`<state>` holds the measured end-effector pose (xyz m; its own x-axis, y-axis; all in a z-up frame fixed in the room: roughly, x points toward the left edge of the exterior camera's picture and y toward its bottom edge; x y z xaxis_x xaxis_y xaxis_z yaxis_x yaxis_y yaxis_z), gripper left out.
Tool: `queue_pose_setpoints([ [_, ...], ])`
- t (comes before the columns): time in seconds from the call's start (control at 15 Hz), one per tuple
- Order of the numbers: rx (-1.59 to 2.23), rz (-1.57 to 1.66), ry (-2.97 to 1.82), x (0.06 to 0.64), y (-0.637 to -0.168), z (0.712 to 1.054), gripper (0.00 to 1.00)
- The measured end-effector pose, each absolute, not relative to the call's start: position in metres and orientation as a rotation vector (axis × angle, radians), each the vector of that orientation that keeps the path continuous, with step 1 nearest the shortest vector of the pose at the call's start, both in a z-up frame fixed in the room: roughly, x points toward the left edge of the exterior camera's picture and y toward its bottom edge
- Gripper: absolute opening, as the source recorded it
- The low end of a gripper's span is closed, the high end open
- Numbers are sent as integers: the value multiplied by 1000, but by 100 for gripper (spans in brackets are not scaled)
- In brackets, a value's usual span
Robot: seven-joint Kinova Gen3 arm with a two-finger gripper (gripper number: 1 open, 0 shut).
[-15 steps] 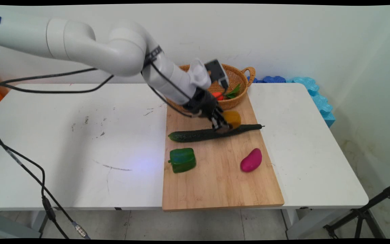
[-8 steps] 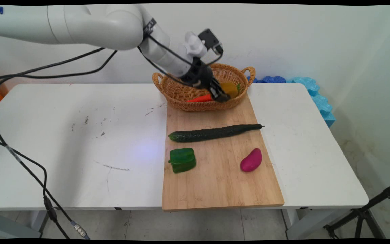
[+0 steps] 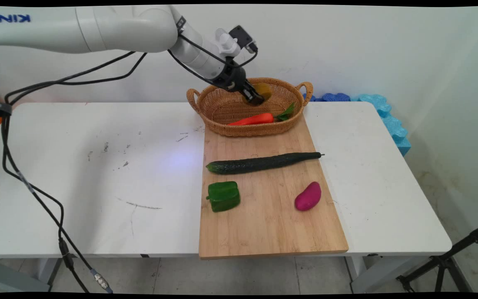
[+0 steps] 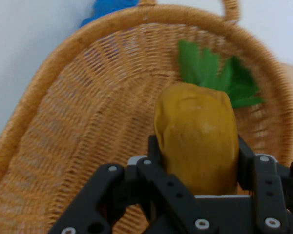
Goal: Place the picked object in the vegetable basket
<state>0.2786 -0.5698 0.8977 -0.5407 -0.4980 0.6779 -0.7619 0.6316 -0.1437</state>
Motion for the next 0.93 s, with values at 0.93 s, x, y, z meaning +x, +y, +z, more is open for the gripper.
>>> queue_pose_setpoints([
  [0.93,1086,599,-2306,331,-623,828,0],
])
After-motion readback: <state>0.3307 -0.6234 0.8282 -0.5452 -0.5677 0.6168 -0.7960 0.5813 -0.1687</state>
